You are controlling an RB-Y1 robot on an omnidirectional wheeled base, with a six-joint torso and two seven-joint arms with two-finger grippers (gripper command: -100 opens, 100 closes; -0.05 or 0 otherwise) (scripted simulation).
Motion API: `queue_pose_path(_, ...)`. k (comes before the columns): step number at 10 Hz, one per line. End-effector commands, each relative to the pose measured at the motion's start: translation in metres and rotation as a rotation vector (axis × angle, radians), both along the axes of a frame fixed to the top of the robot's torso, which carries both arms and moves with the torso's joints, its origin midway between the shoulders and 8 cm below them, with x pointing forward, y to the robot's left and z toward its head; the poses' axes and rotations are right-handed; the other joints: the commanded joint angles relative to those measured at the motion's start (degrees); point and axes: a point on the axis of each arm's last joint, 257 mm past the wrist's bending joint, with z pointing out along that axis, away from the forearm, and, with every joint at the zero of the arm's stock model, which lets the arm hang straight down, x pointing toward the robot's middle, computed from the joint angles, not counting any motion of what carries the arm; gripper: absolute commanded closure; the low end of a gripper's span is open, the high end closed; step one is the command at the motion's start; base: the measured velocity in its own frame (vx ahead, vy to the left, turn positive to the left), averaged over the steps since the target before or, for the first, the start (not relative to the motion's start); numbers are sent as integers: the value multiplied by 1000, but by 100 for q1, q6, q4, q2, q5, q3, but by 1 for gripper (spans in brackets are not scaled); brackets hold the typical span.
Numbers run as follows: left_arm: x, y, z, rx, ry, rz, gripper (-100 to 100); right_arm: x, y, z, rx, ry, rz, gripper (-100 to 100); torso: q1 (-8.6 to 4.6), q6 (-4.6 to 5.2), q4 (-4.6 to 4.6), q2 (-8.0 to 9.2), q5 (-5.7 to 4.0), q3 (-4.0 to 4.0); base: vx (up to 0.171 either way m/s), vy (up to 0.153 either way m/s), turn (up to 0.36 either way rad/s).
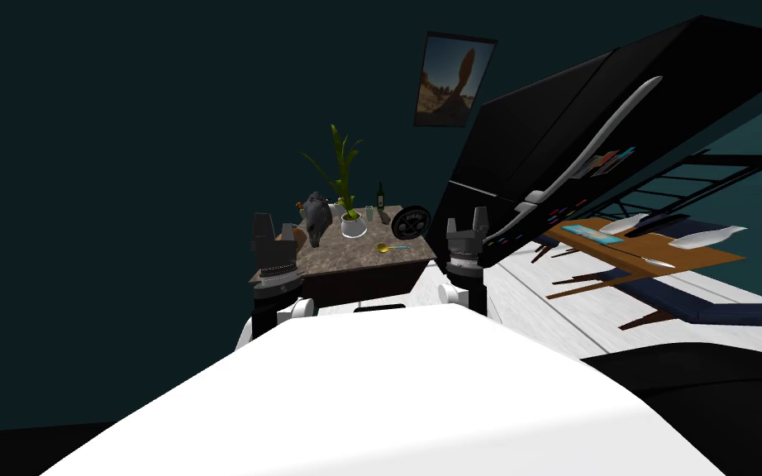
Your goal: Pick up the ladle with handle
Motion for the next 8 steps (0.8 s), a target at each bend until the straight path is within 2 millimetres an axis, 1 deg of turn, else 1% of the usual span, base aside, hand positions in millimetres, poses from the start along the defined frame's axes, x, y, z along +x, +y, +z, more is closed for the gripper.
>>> queue_pose_path(1,0,0,0,0,0,0,0,7,6,0,36,13,72,-100,0,0,0,0,0,0,-11,2,-36)
queue_pose_path(2,0,0,0,0,0,0,0,12,9,0,59,23,109,-100,0,0,0,3,0,1,-22,2,-40)
queue_pose_path(3,0,0,0,0,0,0,0,12,9,0,66,22,115,-100,0,0,1,6,0,3,-18,1,-8)
queue_pose_path(5,0,0,0,0,0,0,0,24,17,-2,138,49,211,-100,-1,0,1,6,0,3,-19,-1,-29)
queue_pose_path(6,0,0,0,0,0,0,0,24,17,-2,154,48,226,-100,-1,0,1,7,0,4,-16,1,-11)
queue_pose_path(7,0,0,0,0,0,0,0,32,23,-4,194,67,276,-100,0,0,1,6,0,3,-16,2,-28)
queue_pose_path(8,0,0,0,0,0,0,0,32,23,-4,211,66,292,-100,0,0,1,5,0,3,-13,1,-9)
